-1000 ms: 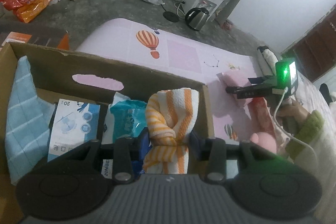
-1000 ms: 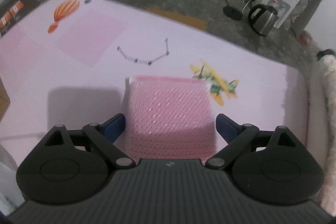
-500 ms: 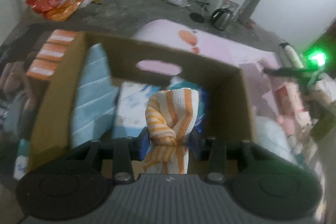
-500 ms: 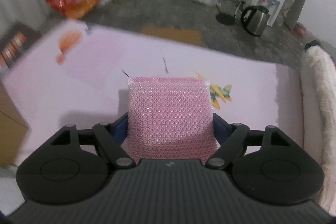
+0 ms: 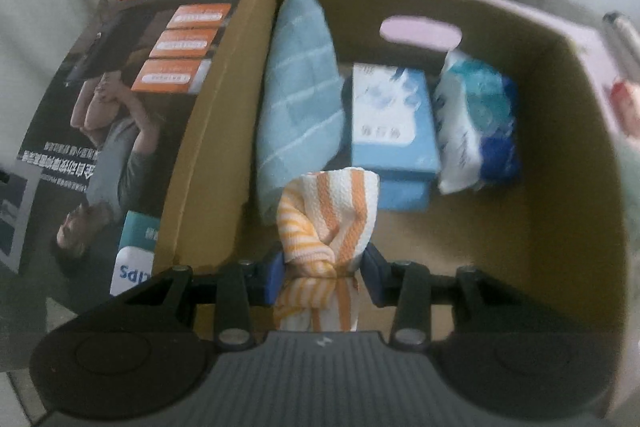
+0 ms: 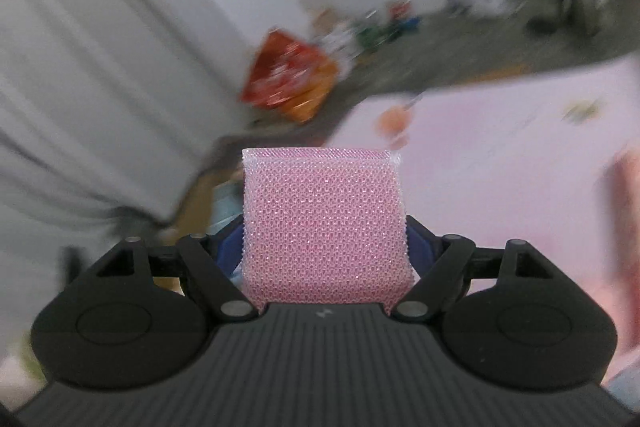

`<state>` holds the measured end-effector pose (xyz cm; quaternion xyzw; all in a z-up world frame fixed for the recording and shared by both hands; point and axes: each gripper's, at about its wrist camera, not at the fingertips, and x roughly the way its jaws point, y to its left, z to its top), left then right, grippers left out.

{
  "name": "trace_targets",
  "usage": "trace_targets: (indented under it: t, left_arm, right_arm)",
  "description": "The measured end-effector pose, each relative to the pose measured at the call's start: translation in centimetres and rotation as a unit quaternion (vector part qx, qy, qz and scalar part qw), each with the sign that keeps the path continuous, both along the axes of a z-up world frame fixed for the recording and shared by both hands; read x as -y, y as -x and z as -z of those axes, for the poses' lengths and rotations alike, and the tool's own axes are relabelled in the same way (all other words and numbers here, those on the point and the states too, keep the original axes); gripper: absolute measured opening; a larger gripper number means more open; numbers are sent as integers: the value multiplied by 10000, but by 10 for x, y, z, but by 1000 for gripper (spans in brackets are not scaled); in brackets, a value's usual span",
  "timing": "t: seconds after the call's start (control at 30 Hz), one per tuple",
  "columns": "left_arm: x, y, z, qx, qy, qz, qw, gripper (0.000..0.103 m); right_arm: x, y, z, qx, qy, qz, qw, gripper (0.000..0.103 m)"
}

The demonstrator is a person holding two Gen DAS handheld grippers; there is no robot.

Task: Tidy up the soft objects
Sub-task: 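Lower the striped towel into the box and open the left tool while the right tool lifts the pink pad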

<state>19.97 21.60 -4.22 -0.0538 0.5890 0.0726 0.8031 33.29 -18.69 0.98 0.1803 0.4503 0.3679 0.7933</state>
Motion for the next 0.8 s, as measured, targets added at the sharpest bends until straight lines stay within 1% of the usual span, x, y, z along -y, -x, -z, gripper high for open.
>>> trace_targets:
  t: [0.07,0.17,0.23,0.3,0.37,0.43,0.5,0.57,0.7,0.8]
  left_arm:
    - [1,-1,10,-72,-166,34,9998,42]
    - [3,-6,24,-131,-270,78,9995,42]
    - [8,-8,31,-134,-491,168,9986,42]
    - [11,-9,37,-132,-631,211,9977,43]
    - [12,-9,38,-131,-658,222,9975,45]
    - [13,-6,32,5,-658,233,9976,48]
    - [14,-1,23,161,-624,237,9976,53]
    - [14,5,11,334,-544,213,9977,57]
    - [12,20,-20,733,-359,162,9965,60]
    - [6,31,-43,1019,-202,82,9946,64]
  right_arm:
    - [-26,23,3,-203,-225,-215,9993,79]
    - [-62,54,1,-179,-247,-353,9989,80]
    - [-75,69,4,-371,-299,-395,9981,80]
    - [-88,81,8,-488,-184,-398,9978,80]
    - [-96,90,12,-585,-101,-370,9975,80]
    - [-103,100,15,-649,-22,-326,9974,80]
    - [-107,99,18,-648,57,-285,9975,80]
    - [-112,103,20,-679,60,-243,9974,80]
    - [-124,103,24,-662,79,-174,9976,80]
    - [-139,100,30,-700,224,-157,9972,81]
